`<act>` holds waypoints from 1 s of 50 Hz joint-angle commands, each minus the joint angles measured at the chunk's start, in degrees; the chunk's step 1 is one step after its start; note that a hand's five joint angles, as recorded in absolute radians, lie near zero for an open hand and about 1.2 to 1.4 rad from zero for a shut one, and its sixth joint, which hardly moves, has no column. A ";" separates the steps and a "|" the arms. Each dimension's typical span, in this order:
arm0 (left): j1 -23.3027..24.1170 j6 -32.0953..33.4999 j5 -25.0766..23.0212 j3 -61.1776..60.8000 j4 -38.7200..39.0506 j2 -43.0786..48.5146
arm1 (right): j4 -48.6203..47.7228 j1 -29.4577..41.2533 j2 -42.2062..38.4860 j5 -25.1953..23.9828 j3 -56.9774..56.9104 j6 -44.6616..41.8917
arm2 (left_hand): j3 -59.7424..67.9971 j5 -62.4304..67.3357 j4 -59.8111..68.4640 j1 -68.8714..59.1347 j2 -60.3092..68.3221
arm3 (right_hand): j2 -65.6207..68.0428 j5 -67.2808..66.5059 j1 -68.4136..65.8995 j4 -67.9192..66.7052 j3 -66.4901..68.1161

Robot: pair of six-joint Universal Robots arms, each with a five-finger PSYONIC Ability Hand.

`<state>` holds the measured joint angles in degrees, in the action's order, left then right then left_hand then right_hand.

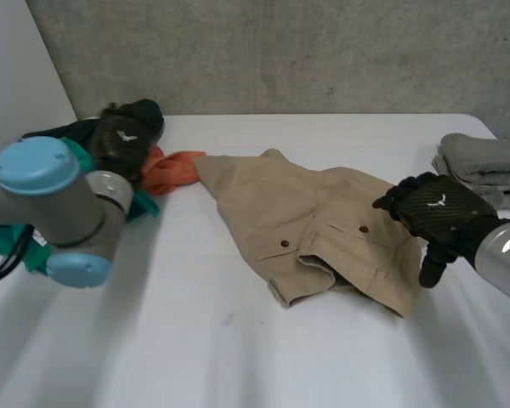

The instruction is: Fold the laundry.

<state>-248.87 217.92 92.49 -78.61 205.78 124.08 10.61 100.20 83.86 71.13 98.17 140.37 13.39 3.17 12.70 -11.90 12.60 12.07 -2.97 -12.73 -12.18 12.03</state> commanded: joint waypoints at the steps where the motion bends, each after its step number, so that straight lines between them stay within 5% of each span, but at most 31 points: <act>1: 6.99 -0.48 -10.55 0.56 -0.82 2.99 | 4.33 -1.14 1.92 -0.12 3.51 -0.28 | -2.67 -2.45 -1.98 1.18 -1.88 | -2.07 2.97 2.73 2.18 -2.03; 12: 10.60 0.14 -13.82 15.49 -9.16 18.91 | -9.28 -0.88 1.39 -0.29 14.85 0.87 | -0.16 0.06 0.54 -1.33 0.64 | -2.07 2.97 2.73 2.18 -2.03; 19: 10.87 0.05 -16.11 22.00 -12.25 23.22 | -17.99 -0.35 -0.80 0.58 17.85 1.13 | 13.62 13.84 14.31 -15.11 14.42 | 2.04 -1.13 -1.38 -1.92 2.07; 23: 10.95 -0.13 -17.16 23.76 -12.25 24.62 | -19.49 -0.53 -4.49 1.11 17.06 1.13 | 36.95 37.17 37.65 -38.44 37.75 | 33.25 -32.35 -32.60 -33.14 33.29; 25: 11.04 -0.04 -16.47 24.20 -12.25 25.06 | -19.75 -0.70 -5.11 1.11 16.71 1.04 | 66.41 66.62 67.10 -67.89 67.20 | 51.90 -51.00 -51.24 -51.79 51.94; 26: 11.04 -0.13 -16.29 24.20 -12.25 25.07 | -20.45 -1.05 -5.29 1.11 16.36 1.04 | 66.61 66.83 67.30 -68.10 67.40 | 67.77 -66.87 -67.11 -67.66 67.81; 29: 11.48 -0.04 -14.80 23.59 -12.34 24.45 | -22.90 -1.40 -4.77 1.20 15.74 0.96 | 66.61 66.83 67.30 -68.10 67.40 | 67.93 -67.03 -67.27 -67.82 67.97; 35: 12.10 -1.96 -6.80 15.36 -12.95 9.90 | -24.41 -4.64 -0.90 2.34 9.88 0.34 | 66.61 66.83 67.30 -68.10 67.40 | 67.93 -67.03 -67.27 -67.82 67.97; 40: 14.20 -7.76 -6.09 5.67 -13.04 -2.34 | -24.67 -6.86 -1.16 1.29 2.30 1.13 | 66.61 66.83 67.30 -68.10 67.40 | 67.93 -67.03 -67.27 -67.82 67.97; 50: 24.04 -15.33 -5.30 -8.49 -12.25 -17.39 | -31.16 -5.72 -18.88 2.17 -17.54 1.83 | 66.61 66.83 67.30 -68.10 67.40 | 67.93 -67.03 -67.27 -67.82 67.97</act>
<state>-230.54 205.25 86.91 -81.65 193.16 111.25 -15.72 93.52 75.41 72.89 91.61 141.55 68.09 55.29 68.68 -67.31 68.44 66.78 -57.35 -64.12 -68.48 67.85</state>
